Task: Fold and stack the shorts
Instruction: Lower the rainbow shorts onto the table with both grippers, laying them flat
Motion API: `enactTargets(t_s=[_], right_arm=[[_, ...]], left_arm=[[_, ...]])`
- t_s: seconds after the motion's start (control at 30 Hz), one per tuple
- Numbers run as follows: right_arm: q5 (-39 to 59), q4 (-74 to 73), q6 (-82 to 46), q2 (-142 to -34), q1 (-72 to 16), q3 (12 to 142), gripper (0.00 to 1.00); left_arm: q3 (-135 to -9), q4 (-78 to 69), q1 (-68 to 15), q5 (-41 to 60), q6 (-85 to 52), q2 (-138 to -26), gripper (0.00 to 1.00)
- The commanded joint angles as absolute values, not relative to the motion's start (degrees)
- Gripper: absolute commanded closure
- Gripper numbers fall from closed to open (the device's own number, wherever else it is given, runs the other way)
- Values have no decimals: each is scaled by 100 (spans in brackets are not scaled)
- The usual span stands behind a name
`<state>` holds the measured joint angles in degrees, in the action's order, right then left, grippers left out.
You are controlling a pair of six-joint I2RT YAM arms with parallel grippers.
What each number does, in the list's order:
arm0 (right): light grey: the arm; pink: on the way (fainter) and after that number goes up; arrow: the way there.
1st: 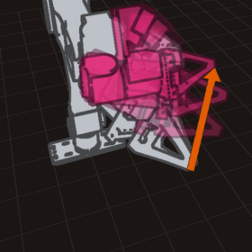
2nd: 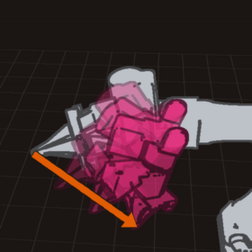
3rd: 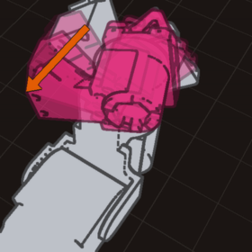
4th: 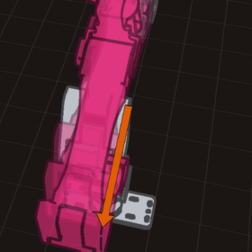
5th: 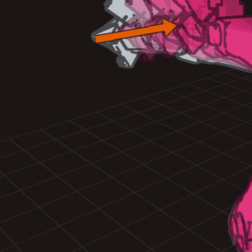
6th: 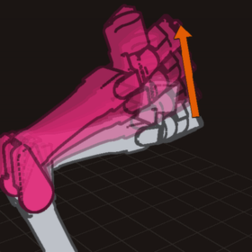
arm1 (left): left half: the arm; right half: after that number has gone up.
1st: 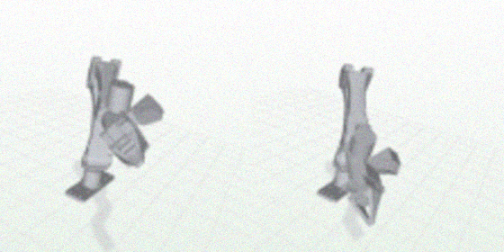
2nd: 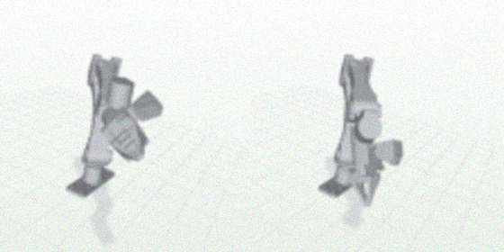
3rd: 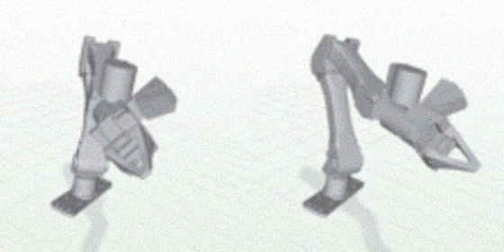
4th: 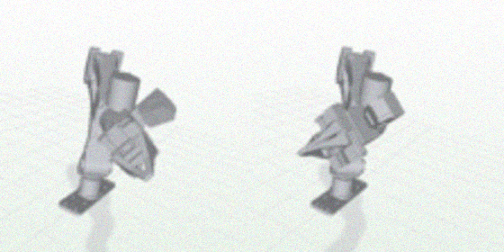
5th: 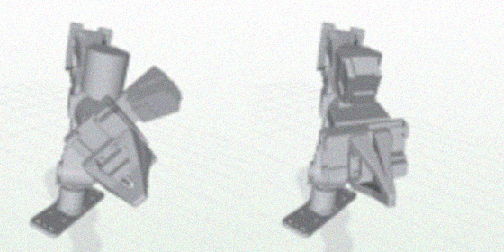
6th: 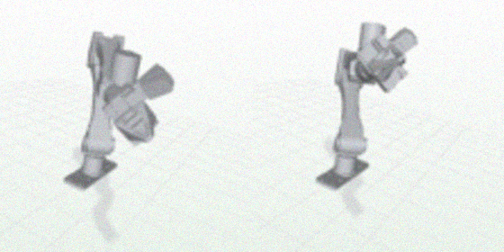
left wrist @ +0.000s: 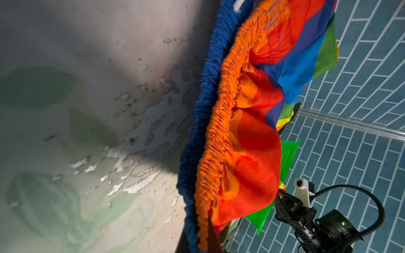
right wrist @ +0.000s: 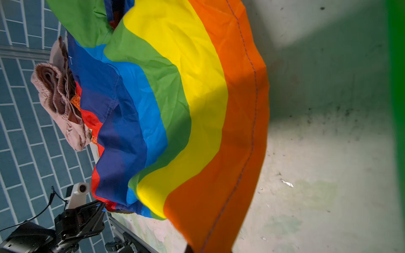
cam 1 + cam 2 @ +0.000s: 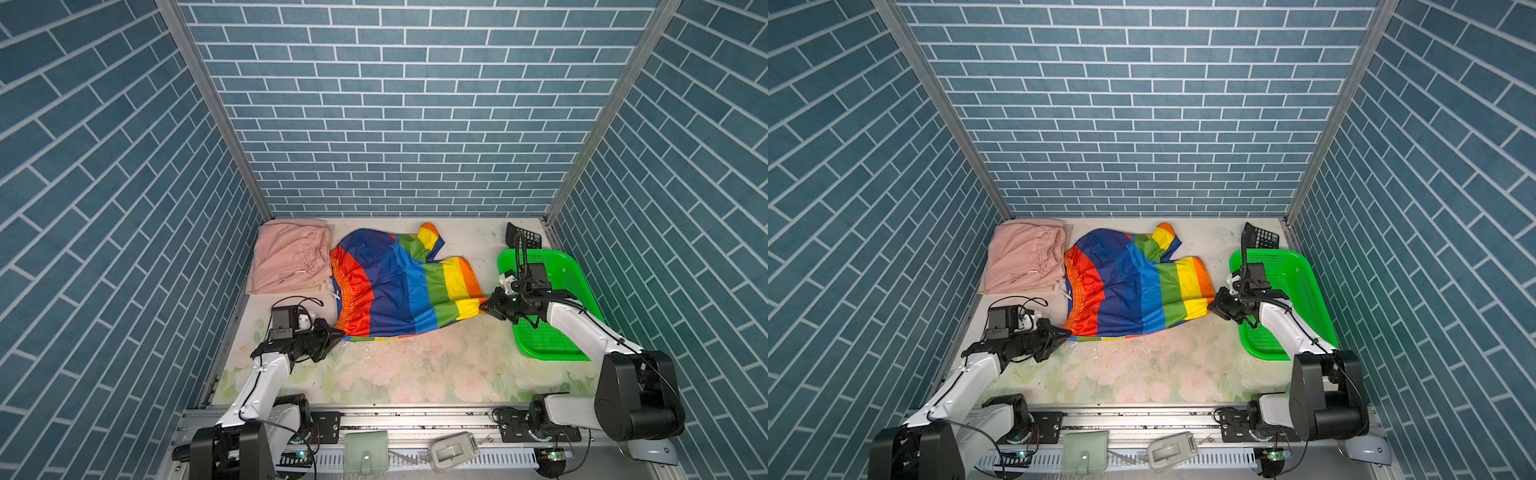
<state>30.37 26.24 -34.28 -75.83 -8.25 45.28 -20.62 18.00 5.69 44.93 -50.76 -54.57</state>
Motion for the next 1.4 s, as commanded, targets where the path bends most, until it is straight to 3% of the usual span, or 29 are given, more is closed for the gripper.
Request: enactTargets(t_s=[0.0,0.07,0.17,0.33,0.47,0.6,0.77,1.07,1.13,1.27,1.37], right_arm=[[2621,3315,-2993,-7348,-835,4548,100],[2486,3435,-2923,-7263,-837,4454,100],[2490,3539,-2801,-7273,-840,4450,83],[2323,3872,-2514,-7144,-882,4977,52],[2302,3654,-2521,-7411,-1016,5764,31],[2337,3088,-2592,-8611,-1400,6883,12],[2592,2393,-2777,-10571,-1608,8483,3],[2949,1777,-3511,-13214,-1617,10852,2],[3052,1373,-3826,-13545,-1625,10997,8],[3205,777,-4300,-14048,-1646,11332,26],[3226,583,-4502,-14288,-1650,11615,56]], left_arm=[[-2307,2361,536,4416,-4783,-5338,97],[-2383,2584,549,4190,-4706,-5276,80],[-2414,2526,597,4089,-4908,-5121,66],[-3408,3203,615,3354,-4563,-4826,3],[-3676,1997,426,3537,-5150,-5399,0],[-4250,1179,-851,2851,-5322,-6386,0],[-4666,-67,-1741,2778,-5755,-7874,0],[-4300,-654,-2196,2812,-5939,-8690,0],[-4126,-646,-2196,2791,-5933,-8634,0],[-3759,-662,-2192,2769,-5934,-8539,0],[-3507,-776,-2189,2828,-6009,-8534,0]])
